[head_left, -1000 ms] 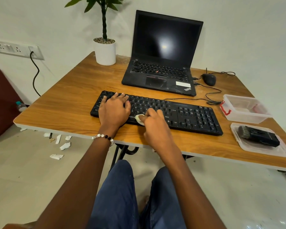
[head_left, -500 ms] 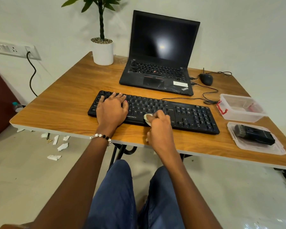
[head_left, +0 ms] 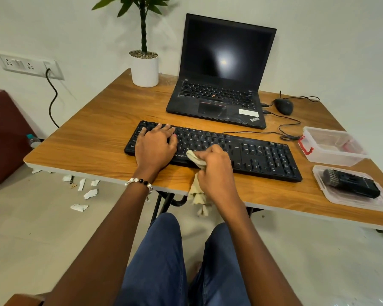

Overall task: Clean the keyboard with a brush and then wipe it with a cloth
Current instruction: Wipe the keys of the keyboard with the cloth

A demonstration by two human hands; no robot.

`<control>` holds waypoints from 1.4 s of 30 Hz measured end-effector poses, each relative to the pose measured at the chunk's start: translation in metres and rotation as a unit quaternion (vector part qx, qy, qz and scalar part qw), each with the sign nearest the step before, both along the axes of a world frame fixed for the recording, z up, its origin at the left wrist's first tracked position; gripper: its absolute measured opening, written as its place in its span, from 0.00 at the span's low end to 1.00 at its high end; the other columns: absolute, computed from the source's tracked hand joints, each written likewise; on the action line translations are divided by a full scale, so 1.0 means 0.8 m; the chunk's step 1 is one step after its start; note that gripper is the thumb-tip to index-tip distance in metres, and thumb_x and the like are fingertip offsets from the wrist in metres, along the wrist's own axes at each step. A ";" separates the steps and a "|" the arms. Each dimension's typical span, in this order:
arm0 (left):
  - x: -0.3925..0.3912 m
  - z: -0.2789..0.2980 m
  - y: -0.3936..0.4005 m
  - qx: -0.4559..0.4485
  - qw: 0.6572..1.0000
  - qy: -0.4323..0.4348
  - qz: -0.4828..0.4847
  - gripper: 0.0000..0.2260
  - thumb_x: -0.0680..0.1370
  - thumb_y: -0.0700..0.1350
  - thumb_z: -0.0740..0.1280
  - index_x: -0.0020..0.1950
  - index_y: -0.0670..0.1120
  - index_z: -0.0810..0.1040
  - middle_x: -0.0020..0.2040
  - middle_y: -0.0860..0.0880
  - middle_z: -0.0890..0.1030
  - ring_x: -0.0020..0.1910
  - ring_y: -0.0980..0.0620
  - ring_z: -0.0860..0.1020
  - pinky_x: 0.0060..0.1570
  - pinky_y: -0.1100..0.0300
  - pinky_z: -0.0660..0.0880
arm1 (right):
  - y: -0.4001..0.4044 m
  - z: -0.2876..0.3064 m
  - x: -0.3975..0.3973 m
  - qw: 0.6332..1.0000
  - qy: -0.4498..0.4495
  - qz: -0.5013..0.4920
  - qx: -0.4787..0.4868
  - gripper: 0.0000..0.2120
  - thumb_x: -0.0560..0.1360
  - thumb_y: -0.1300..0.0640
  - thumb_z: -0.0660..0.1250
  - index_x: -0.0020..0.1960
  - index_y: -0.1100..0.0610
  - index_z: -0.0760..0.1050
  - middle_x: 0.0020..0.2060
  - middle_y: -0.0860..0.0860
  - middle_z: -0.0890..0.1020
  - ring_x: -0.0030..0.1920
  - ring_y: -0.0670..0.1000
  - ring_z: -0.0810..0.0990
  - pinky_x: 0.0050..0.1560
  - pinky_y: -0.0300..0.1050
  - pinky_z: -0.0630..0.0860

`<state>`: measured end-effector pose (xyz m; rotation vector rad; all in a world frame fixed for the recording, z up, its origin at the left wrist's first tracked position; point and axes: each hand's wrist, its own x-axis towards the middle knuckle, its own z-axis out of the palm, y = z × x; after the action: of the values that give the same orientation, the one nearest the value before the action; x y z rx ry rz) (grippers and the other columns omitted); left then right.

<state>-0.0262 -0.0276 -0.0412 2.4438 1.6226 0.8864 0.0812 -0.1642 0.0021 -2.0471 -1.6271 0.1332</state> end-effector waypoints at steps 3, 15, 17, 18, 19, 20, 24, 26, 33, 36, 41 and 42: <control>0.000 -0.001 0.000 0.004 1.000 -0.012 -0.002 0.17 0.81 0.51 0.58 0.66 0.49 0.77 0.68 0.51 0.75 0.71 0.53 0.68 0.73 0.49 0.56 | 0.012 -0.002 -0.009 0.998 -0.057 0.005 -0.012 0.23 0.77 0.65 0.63 0.71 0.56 0.70 0.61 0.53 0.69 0.61 0.52 0.65 0.59 0.42 0.69; 0.006 -0.001 -0.001 0.033 0.999 -0.005 -0.004 0.16 0.81 0.50 0.59 0.63 0.47 0.80 0.64 0.47 0.79 0.68 0.48 0.72 0.71 0.45 0.61 | -0.018 0.026 0.105 0.995 0.103 -0.013 -0.004 0.19 0.76 0.71 0.60 0.62 0.57 0.79 0.54 0.50 0.76 0.53 0.48 0.74 0.52 0.38 0.72; 0.016 0.006 -0.008 0.047 0.999 -0.009 -0.024 0.16 0.81 0.52 0.60 0.61 0.48 0.80 0.61 0.47 0.81 0.66 0.46 0.73 0.71 0.44 0.60 | -0.019 0.033 0.128 0.988 0.131 -0.070 0.030 0.20 0.76 0.72 0.59 0.62 0.58 0.79 0.55 0.50 0.79 0.44 0.44 0.74 0.41 0.34 0.70; 0.023 0.011 -0.012 0.047 0.998 -0.004 -0.051 0.17 0.81 0.54 0.60 0.62 0.48 0.79 0.62 0.48 0.80 0.67 0.47 0.73 0.72 0.43 0.58 | -0.017 0.037 0.140 0.985 0.135 -0.098 0.041 0.19 0.77 0.71 0.59 0.62 0.58 0.79 0.55 0.50 0.79 0.41 0.42 0.73 0.37 0.33 0.68; 0.031 0.018 -0.016 0.040 0.995 0.014 -0.090 0.19 0.80 0.58 0.59 0.65 0.50 0.77 0.65 0.49 0.78 0.69 0.48 0.70 0.73 0.43 0.55 | -0.015 0.039 0.151 0.982 0.133 -0.122 0.050 0.19 0.77 0.71 0.60 0.63 0.58 0.78 0.54 0.50 0.80 0.40 0.42 0.73 0.37 0.34 0.69; 0.040 0.025 -0.020 0.024 0.989 0.041 -0.137 0.23 0.79 0.61 0.58 0.69 0.51 0.74 0.69 0.51 0.74 0.72 0.49 0.66 0.74 0.43 0.52 | -0.010 0.042 0.160 0.980 0.128 -0.143 0.059 0.19 0.77 0.70 0.60 0.64 0.59 0.78 0.56 0.52 0.81 0.41 0.44 0.75 0.39 0.36 0.71; 0.073 0.053 -0.022 -0.091 0.942 0.188 -0.262 0.46 0.69 0.73 0.60 0.79 0.50 0.51 0.79 0.51 0.52 0.78 0.50 0.48 0.73 0.39 0.37 | 0.023 0.039 0.181 0.981 0.045 -0.183 0.043 0.16 0.76 0.67 0.64 0.63 0.61 0.78 0.57 0.57 0.82 0.54 0.55 0.80 0.49 0.45 0.74; 0.081 0.056 -0.014 -0.144 0.916 0.256 -0.272 0.56 0.64 0.75 0.64 0.79 0.48 0.41 0.80 0.49 0.43 0.78 0.48 0.41 0.70 0.35 0.32 | 0.044 0.030 0.180 0.986 -0.020 -0.166 0.002 0.12 0.75 0.66 0.65 0.56 0.64 0.81 0.51 0.60 0.83 0.52 0.59 0.80 0.48 0.47 0.74; 0.084 0.051 0.002 -0.184 0.909 0.271 -0.259 0.67 0.56 0.76 0.69 0.77 0.47 0.32 0.80 0.48 0.43 0.78 0.47 0.42 0.69 0.34 0.31 | 0.095 0.006 0.134 0.992 -0.088 -0.089 -0.017 0.12 0.74 0.64 0.65 0.56 0.63 0.80 0.53 0.60 0.82 0.55 0.59 0.79 0.57 0.51 0.76; 0.082 0.049 0.002 -0.187 0.914 0.251 -0.259 0.68 0.55 0.75 0.70 0.77 0.47 0.31 0.80 0.48 0.44 0.78 0.48 0.43 0.70 0.35 0.32 | 0.093 0.004 0.135 0.997 -0.063 -0.041 0.010 0.16 0.74 0.67 0.63 0.59 0.60 0.81 0.53 0.59 0.82 0.55 0.58 0.79 0.56 0.50 0.75; 0.082 0.047 0.002 -0.182 0.918 0.238 -0.260 0.68 0.54 0.76 0.70 0.77 0.48 0.31 0.80 0.47 0.47 0.78 0.47 0.44 0.70 0.35 0.32 | 0.074 0.007 0.146 0.978 -0.143 0.136 -0.063 0.23 0.75 0.72 0.60 0.68 0.59 0.75 0.57 0.57 0.75 0.59 0.57 0.72 0.58 0.46 0.68; 0.082 0.047 0.002 -0.181 0.919 0.236 -0.259 0.68 0.54 0.76 0.70 0.77 0.47 0.31 0.80 0.47 0.47 0.78 0.47 0.44 0.70 0.35 0.32 | 0.076 0.008 0.152 0.976 -0.164 0.125 -0.069 0.23 0.75 0.71 0.60 0.69 0.59 0.73 0.58 0.57 0.75 0.59 0.57 0.71 0.59 0.46 0.68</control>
<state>0.0390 -0.0263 -0.0038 2.7038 0.9918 -0.0829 0.2030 -0.1031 0.0082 -2.0398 -2.1314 -0.0067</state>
